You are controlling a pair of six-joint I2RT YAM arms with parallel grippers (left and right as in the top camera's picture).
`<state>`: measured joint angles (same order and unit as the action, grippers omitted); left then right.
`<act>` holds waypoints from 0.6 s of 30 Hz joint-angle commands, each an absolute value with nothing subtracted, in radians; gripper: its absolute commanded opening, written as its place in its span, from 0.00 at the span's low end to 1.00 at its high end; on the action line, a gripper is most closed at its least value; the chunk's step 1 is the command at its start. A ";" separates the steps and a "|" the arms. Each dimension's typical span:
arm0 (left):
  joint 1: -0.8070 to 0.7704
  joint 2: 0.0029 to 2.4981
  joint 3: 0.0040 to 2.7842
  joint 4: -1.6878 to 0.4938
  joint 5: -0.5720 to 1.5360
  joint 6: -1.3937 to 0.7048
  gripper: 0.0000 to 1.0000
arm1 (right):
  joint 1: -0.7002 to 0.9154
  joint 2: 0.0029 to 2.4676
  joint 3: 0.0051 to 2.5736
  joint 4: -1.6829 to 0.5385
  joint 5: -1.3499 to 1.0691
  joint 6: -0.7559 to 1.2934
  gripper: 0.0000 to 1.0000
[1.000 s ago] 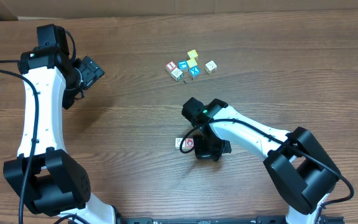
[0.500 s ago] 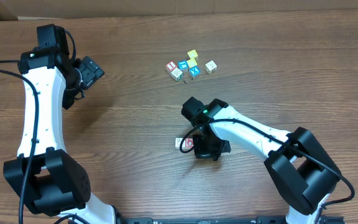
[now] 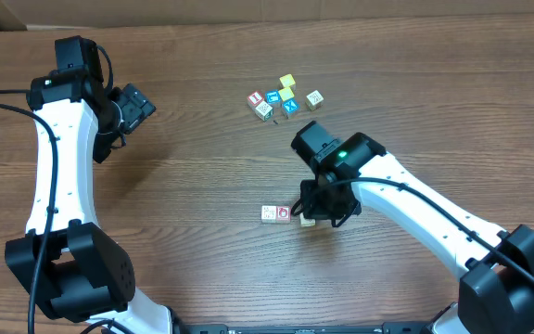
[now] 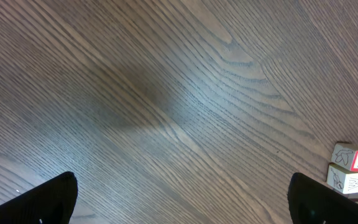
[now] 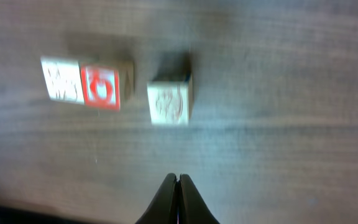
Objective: Flip 3 blocks
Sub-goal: 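Set the blue-P block down right of the red-O block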
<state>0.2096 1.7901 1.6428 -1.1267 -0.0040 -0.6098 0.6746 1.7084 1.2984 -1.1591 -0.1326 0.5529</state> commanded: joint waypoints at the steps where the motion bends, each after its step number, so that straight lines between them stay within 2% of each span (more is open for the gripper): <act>1: 0.209 1.797 1.658 -1.126 -0.010 -0.602 1.00 | 0.658 1.708 1.232 -1.118 -0.133 0.619 0.04; 12: 0.209 1.797 1.658 -1.125 -0.010 -0.602 1.00 | 0.657 1.708 0.955 -0.786 -0.216 0.835 0.04; 18: 0.209 1.797 1.658 -1.125 -0.010 -0.602 1.00 | 0.656 1.708 0.937 -0.729 -0.223 0.868 0.04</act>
<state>0.2096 1.7901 1.6428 -1.1267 -0.0044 -0.6098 0.6586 1.7107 0.9382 -0.7506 -0.2062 0.8280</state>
